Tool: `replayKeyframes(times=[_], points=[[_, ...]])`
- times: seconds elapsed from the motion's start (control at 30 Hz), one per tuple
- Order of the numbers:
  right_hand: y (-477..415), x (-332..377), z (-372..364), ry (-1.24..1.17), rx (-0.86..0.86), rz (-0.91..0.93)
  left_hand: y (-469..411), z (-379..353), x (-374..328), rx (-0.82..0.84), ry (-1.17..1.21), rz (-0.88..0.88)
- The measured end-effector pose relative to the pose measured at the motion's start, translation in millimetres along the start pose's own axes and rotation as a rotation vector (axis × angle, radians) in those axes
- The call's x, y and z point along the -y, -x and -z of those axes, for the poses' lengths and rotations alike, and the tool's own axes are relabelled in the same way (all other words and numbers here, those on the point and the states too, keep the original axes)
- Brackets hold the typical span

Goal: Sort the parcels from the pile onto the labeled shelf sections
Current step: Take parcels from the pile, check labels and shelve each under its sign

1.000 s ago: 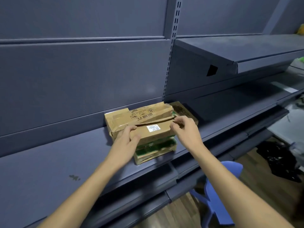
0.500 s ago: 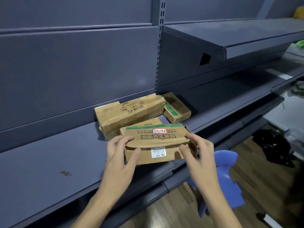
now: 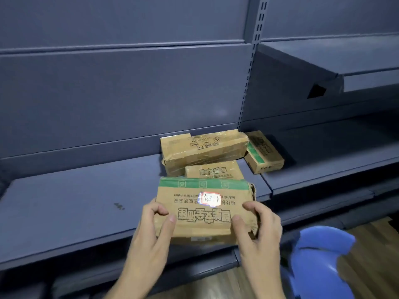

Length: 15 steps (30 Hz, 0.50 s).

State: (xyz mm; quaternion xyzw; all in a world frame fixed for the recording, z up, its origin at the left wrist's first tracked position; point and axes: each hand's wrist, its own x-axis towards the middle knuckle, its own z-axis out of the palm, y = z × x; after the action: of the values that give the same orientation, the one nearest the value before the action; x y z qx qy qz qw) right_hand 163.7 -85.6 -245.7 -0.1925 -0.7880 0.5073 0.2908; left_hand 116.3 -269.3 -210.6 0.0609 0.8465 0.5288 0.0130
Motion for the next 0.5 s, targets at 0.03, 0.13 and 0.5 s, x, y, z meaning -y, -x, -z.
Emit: replayKeyframes(times=[0.03, 0.13, 0.5], points=[[4, 3, -7, -0.033, 0.051, -0.009, 7, 8, 1, -0.055, 0.008, 0.010], [23, 14, -33, -0.101, 0.171, 0.001, 31, 34, 11, -0.221, 0.005, 0.037], [133, 92, -152, -0.231, 0.517, 0.245, 138, 165, 68, -0.728, 0.046, 0.169]])
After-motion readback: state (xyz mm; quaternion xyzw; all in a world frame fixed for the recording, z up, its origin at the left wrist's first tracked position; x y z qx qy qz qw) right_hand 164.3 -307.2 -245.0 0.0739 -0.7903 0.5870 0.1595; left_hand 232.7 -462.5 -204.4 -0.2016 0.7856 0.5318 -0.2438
